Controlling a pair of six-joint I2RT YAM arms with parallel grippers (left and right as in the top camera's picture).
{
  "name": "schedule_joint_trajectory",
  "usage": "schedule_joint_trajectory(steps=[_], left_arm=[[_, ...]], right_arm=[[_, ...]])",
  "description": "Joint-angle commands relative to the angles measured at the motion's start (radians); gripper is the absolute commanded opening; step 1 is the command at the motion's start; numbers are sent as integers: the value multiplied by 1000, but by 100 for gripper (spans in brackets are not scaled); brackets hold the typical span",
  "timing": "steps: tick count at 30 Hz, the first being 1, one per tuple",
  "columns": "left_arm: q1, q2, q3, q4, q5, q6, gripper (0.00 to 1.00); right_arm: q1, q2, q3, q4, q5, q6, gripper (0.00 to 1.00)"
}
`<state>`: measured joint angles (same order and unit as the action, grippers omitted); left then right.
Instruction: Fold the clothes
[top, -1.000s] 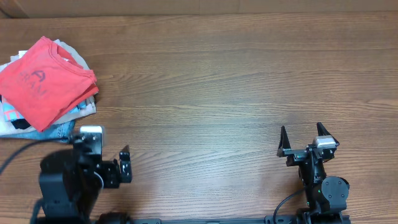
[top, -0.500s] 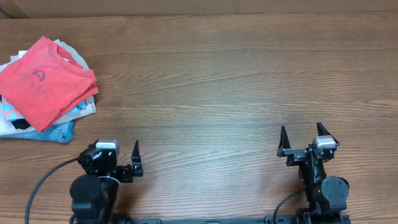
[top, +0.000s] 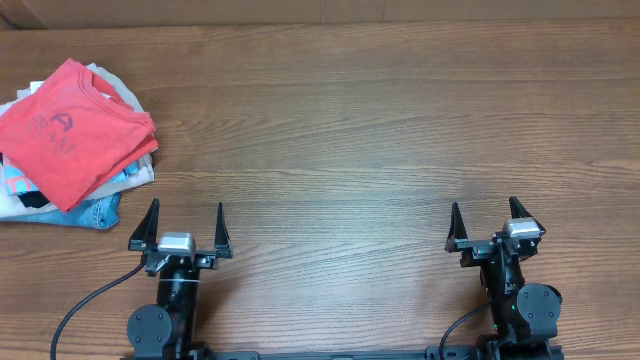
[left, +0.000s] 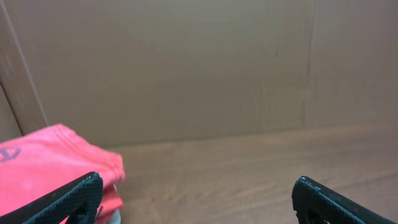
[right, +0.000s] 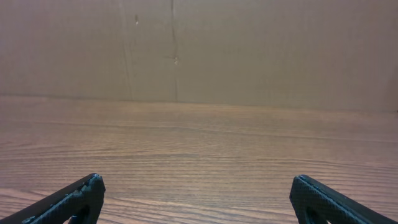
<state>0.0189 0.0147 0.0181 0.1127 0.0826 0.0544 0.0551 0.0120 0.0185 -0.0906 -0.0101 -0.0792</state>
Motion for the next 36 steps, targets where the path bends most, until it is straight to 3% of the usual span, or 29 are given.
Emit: schedule_joint_trajectory(steps=[1, 4, 36], left_arm=[[-6, -11, -13, -48, 11, 28, 100], [-6, -11, -13, -180, 11, 28, 100], [-6, -1, -13, -184, -5, 28, 100]], right_arm=[[6, -9, -10, 6, 9, -3, 100], [6, -9, -10, 6, 9, -3, 100], [6, -9, -10, 6, 9, -3, 100]])
